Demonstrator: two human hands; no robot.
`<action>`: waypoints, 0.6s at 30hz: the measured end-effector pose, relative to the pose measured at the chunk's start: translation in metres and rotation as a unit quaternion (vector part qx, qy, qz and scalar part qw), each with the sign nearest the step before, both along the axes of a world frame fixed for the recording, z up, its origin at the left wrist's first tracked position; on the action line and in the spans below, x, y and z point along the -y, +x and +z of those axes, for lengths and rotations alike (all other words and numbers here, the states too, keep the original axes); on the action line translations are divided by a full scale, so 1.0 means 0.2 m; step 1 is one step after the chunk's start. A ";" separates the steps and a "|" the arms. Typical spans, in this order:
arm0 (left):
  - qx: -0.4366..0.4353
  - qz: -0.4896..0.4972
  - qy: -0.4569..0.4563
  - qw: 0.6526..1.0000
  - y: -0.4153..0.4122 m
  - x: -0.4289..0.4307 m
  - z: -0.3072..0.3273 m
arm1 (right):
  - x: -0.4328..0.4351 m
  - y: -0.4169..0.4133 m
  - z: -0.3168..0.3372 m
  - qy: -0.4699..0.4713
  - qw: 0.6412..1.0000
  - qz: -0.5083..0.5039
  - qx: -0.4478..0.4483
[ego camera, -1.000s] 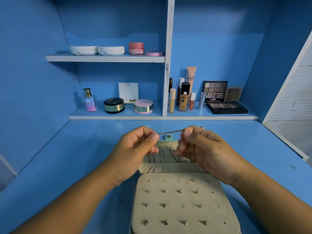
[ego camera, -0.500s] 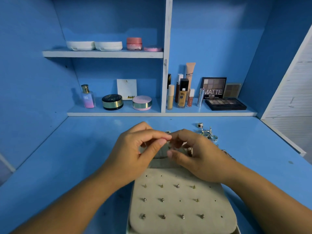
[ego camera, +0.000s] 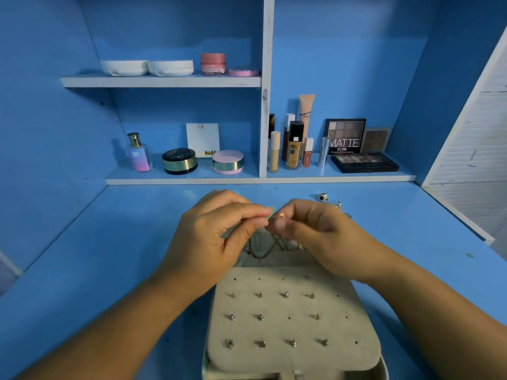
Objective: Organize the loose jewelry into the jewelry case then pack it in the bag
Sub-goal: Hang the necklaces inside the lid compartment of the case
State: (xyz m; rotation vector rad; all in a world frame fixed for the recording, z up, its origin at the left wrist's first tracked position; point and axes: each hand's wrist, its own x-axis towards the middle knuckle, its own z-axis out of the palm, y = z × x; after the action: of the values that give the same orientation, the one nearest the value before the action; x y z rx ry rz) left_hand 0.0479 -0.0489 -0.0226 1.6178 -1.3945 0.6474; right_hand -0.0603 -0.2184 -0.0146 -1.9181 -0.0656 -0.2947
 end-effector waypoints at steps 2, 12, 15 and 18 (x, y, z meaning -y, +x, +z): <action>0.001 0.014 0.008 1.000 0.01 0.00 -0.01 | 0.03 0.00 0.03 0.085 0.996 -0.014 -0.007; -0.111 0.103 0.113 0.982 0.00 0.07 -0.01 | 0.07 0.02 -0.03 -0.075 0.980 -0.170 0.073; -0.306 0.077 0.181 0.932 0.01 0.12 0.04 | 0.08 0.02 -0.04 -0.087 0.973 -0.192 0.098; -0.487 0.022 0.141 0.861 0.02 0.18 0.10 | 0.10 0.02 -0.05 -0.131 0.967 -0.200 0.093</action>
State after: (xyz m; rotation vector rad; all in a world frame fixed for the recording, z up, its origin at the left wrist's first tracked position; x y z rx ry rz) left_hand 0.0513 -0.0842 -0.0031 1.8010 -0.6901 -0.3846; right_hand -0.0573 -0.2377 -0.0241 -2.1540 0.1693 -0.7696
